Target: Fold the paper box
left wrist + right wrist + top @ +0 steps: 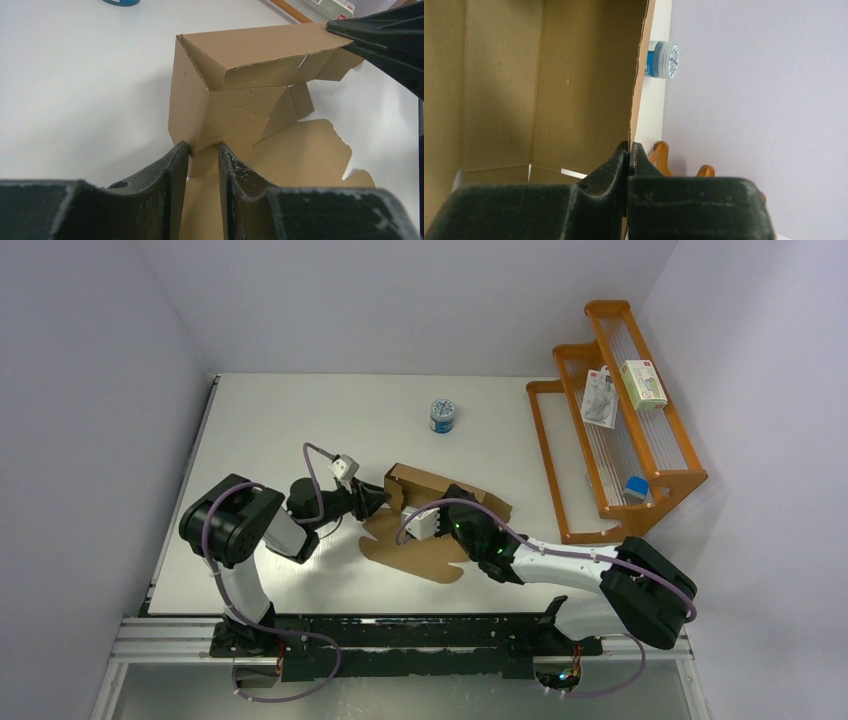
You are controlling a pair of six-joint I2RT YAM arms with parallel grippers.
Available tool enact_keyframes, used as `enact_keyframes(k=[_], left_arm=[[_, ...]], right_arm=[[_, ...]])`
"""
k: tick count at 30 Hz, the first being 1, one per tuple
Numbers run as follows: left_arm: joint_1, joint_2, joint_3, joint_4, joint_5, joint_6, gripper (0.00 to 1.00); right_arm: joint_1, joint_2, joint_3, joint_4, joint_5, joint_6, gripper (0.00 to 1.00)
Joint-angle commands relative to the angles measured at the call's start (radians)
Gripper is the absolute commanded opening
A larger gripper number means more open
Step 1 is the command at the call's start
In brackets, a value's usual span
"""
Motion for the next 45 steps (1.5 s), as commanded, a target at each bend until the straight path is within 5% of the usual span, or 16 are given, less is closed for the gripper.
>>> enact_keyframes(k=[1,8,27,36,45], left_arm=[[-0.012,0.023,-0.019,0.119,-0.036,0.019,0.34],[-0.044,0.012,-0.066,0.148,-0.122,0.057,0.35],[0.014,-0.03,-0.132,0.239,-0.11,0.004,0.47],[0.029,-0.063,-0.232,0.32,-0.184,-0.121,0.4],[0.029,-0.22,-0.216,0.124,-0.203,-0.095,0.44]], right_arm=[[0.053,-0.007,-0.04,0.114,0.052,-0.062,0.0],[0.123,0.035,-0.075,0.153,0.155,-0.098,0.0],[0.118,0.024,-0.037,0.001,0.132,-0.128,0.0],[0.11,-0.001,-0.008,-0.042,0.106,-0.142,0.0],[0.114,-0.04,-0.032,-0.001,0.114,-0.185,0.0]])
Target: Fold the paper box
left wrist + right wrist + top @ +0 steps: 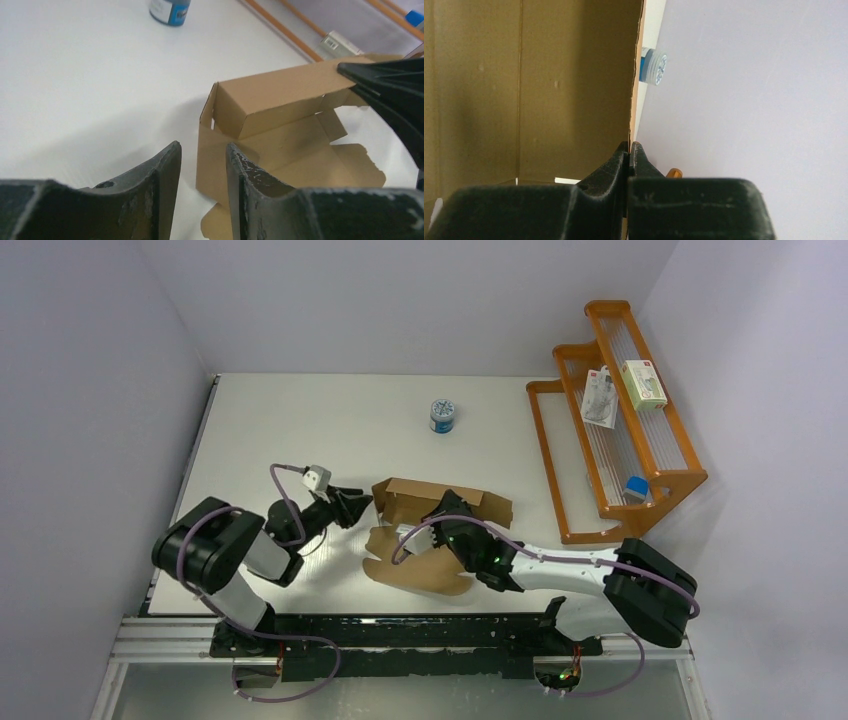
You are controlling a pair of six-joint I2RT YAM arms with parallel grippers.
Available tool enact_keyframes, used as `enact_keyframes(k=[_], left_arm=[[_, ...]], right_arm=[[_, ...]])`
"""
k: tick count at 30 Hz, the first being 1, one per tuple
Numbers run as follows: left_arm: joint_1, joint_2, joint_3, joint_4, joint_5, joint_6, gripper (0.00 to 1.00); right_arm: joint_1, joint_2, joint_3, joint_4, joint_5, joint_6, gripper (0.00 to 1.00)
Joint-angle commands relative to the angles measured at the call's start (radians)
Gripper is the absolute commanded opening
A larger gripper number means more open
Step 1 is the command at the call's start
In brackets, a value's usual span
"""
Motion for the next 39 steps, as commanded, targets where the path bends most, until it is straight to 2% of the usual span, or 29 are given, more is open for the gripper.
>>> enact_keyframes(k=[1,8,14,20,26,32,39], left_arm=[[0.003,-0.083,0.006,-0.048,-0.029,0.009,0.44],[0.0,-0.018,0.018,-0.004,-0.025,0.051,0.44],[-0.003,0.058,0.078,-0.019,0.088,0.074,0.45],[-0.023,0.117,0.08,0.059,0.144,0.058,0.43],[-0.045,0.093,0.077,0.064,0.164,0.068,0.42],[-0.104,0.046,0.107,-0.081,0.097,0.17,0.42],[-0.136,0.108,0.114,-0.042,0.007,0.203,0.42]], right_arm=[[0.002,-0.039,-0.019,0.012,-0.012,-0.052,0.0],[0.017,-0.028,-0.039,0.035,-0.011,-0.047,0.0],[0.023,-0.046,-0.049,0.028,0.004,-0.055,0.0],[0.031,-0.047,-0.067,0.038,0.022,-0.078,0.0],[0.031,-0.032,-0.086,0.103,0.015,-0.082,0.0],[0.031,0.019,-0.094,0.193,0.024,-0.089,0.0],[0.032,0.013,-0.093,0.166,0.011,-0.068,0.0]])
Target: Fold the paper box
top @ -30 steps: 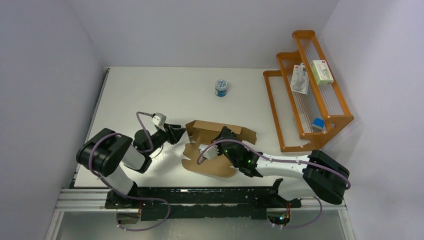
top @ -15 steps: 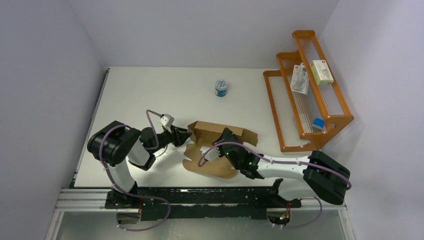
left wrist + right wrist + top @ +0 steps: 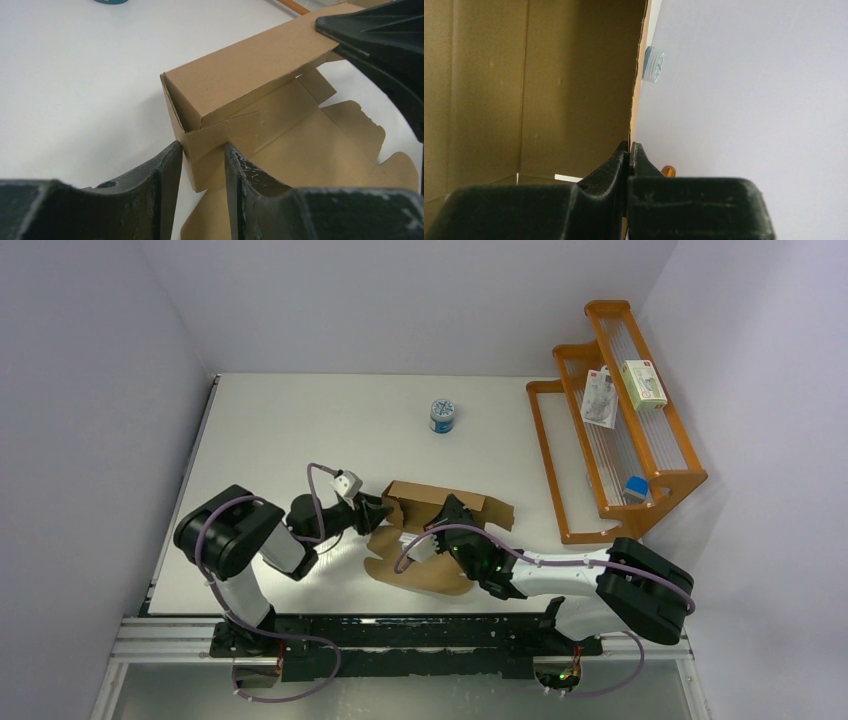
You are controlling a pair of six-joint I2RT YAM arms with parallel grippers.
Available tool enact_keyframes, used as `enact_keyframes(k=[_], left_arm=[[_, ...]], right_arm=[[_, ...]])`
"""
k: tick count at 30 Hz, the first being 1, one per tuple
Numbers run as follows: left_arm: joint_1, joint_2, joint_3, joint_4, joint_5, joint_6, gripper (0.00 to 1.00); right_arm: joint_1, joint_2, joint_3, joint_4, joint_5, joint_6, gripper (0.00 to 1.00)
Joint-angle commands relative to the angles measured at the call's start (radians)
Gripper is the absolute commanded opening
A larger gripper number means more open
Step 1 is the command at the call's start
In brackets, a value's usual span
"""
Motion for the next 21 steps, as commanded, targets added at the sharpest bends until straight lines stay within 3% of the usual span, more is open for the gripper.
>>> enact_keyframes(k=[1,9,21], left_arm=[[-0.023,0.039,0.02,0.03,-0.083,0.061,0.42],[-0.1,0.06,0.025,0.068,-0.226,0.107,0.44],[-0.166,0.271,0.033,0.397,-0.449,0.076,0.43]], right_arm=[[0.009,0.002,-0.008,0.029,-0.019,-0.003,0.0],[0.026,0.007,-0.012,0.02,-0.01,0.001,0.0],[0.049,0.029,-0.009,0.007,-0.011,0.032,0.0]])
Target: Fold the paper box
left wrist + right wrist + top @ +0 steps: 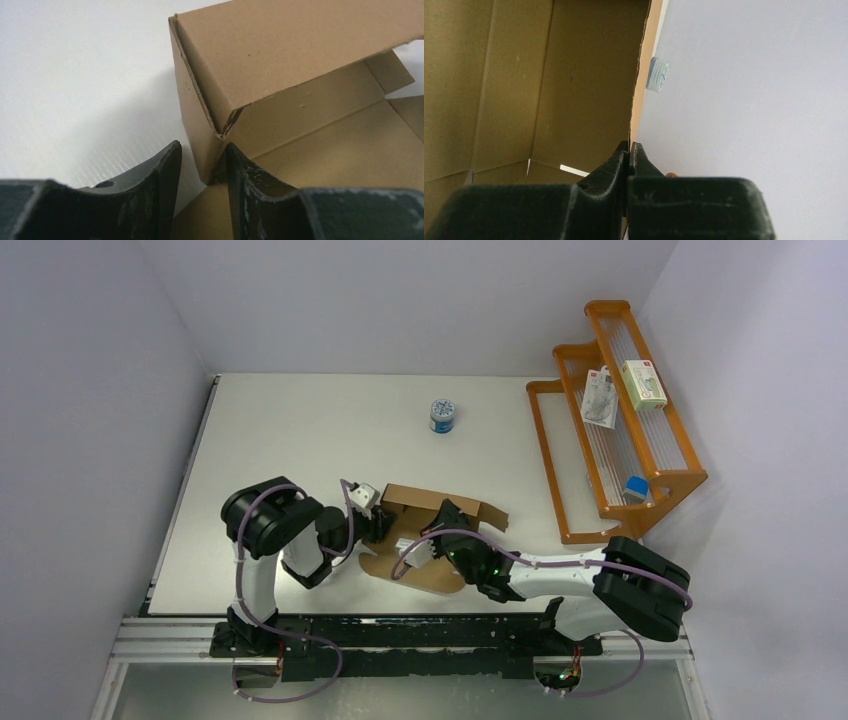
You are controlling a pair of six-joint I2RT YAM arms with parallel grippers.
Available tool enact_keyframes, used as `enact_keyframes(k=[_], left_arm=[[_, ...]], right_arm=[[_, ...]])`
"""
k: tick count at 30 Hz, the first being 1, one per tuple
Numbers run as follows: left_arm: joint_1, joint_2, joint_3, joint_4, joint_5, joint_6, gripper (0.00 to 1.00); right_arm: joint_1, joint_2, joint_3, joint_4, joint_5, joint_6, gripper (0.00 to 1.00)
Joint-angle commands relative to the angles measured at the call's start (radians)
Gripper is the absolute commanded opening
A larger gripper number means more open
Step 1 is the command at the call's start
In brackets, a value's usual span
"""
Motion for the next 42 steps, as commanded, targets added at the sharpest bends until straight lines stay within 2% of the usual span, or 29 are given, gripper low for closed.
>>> enact_keyframes(k=[1,10,15,20,31,35,37,42], left_arm=[[-0.021,0.032,0.01,0.307,-0.143,0.003,0.43],[-0.026,0.037,0.031,0.317,-0.23,-0.038,0.4],[-0.028,-0.011,0.028,0.317,-0.256,-0.071,0.39],[-0.034,-0.04,0.016,0.317,-0.345,-0.123,0.38],[-0.072,-0.072,0.023,0.317,-0.412,-0.154,0.46],[-0.074,-0.049,0.031,0.318,-0.434,-0.158,0.34],[-0.081,-0.037,0.027,0.317,-0.449,-0.154,0.32],[-0.104,-0.021,-0.001,0.317,-0.585,-0.143,0.22]], right_arm=[[0.011,0.014,-0.007,0.005,-0.017,0.011,0.0],[0.013,0.016,0.001,-0.031,-0.034,0.035,0.0],[0.013,0.03,0.01,-0.048,-0.041,0.047,0.0],[0.012,0.028,0.023,-0.089,-0.061,0.071,0.0],[0.011,0.042,0.051,-0.154,-0.107,0.113,0.0],[0.008,0.042,0.06,-0.167,-0.121,0.126,0.0],[0.005,0.04,0.064,-0.174,-0.121,0.13,0.0],[0.005,0.042,0.071,-0.185,-0.129,0.142,0.0]])
